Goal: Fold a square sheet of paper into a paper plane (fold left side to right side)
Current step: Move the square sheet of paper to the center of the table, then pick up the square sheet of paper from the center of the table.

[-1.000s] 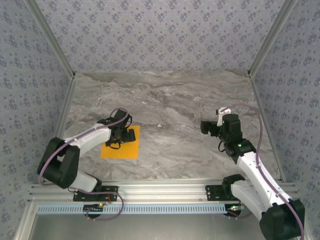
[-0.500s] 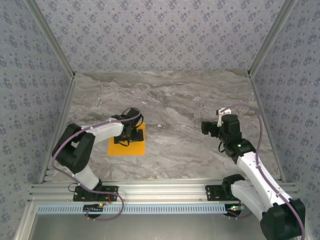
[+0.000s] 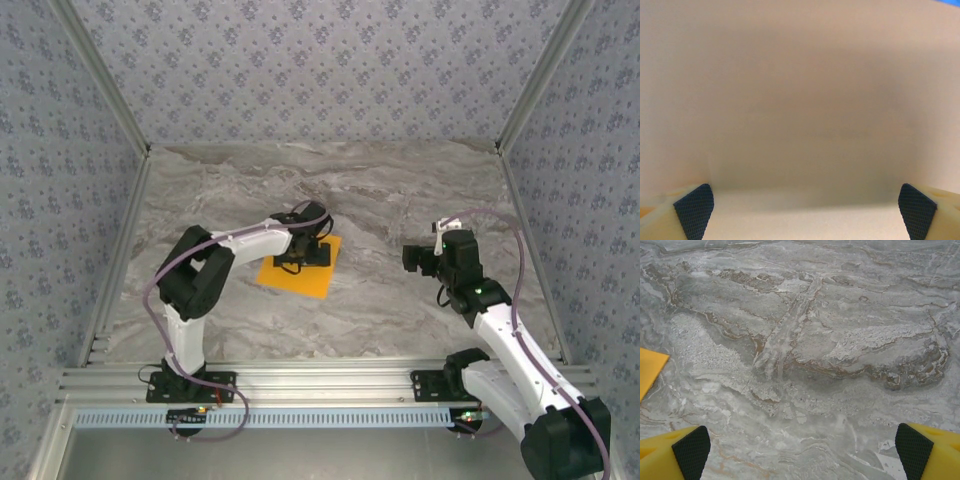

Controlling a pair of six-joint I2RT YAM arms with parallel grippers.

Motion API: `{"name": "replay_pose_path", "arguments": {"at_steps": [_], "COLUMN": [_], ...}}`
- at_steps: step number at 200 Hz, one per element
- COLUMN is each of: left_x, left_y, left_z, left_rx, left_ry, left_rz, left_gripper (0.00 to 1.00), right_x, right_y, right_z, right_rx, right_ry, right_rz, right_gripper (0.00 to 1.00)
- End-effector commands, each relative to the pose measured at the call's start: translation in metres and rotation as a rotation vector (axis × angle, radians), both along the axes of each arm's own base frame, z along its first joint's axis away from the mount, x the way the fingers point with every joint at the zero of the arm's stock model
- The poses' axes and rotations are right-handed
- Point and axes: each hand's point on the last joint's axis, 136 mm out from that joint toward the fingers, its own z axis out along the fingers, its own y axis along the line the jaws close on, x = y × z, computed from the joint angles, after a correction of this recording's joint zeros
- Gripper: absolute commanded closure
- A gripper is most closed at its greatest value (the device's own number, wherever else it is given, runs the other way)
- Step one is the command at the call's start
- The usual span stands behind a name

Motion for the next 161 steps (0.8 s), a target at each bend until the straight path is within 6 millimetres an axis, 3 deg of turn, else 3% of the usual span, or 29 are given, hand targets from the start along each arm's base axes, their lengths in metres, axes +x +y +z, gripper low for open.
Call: {"name": "replay_pose_path", "arguments": {"at_steps": [1, 26, 44, 85, 119, 161], "left_x": [-0.019, -0.014, -0.01, -0.003, -0.009, -0.02], "left_y": [-0.037, -0.045, -0.041, -0.004, 0.012, 0.019], "left_z": [-0.023, -0.008, 0.009, 0.042, 0.044, 0.03], "left_rx": [-0.14, -0.192, -0.221, -0.342, -0.479, -0.496], "left_ry": [0.126, 0.099, 0.075, 0.025, 0.062, 0.121], "left_rz": [-0.006, -0.019, -0.017, 0.039, 0.034, 0.014], "left_gripper": [0.02, 0.02, 0.02, 0.02, 0.04, 0.1], "right_x": [-0.007, -0.005, 0.0, 0.019, 0.04, 0.068], "right_y": [0.007, 0.017, 0.027, 0.057, 0.093, 0.132], "right_z": [-0.01, -0.01, -0.008, -0.009, -0.028, -0.062], "right_rx": [0.023, 0.072, 0.129, 0.281, 0.263, 0.176], "right_ry": [0.055, 0.076, 0.089, 0.149, 0.269, 0.396], "right_rz": [0.029, 0.057, 0.072, 0.115, 0.127, 0.075], "right_gripper": [0.0, 0.0, 0.0, 0.0, 0.0, 0.0]}}
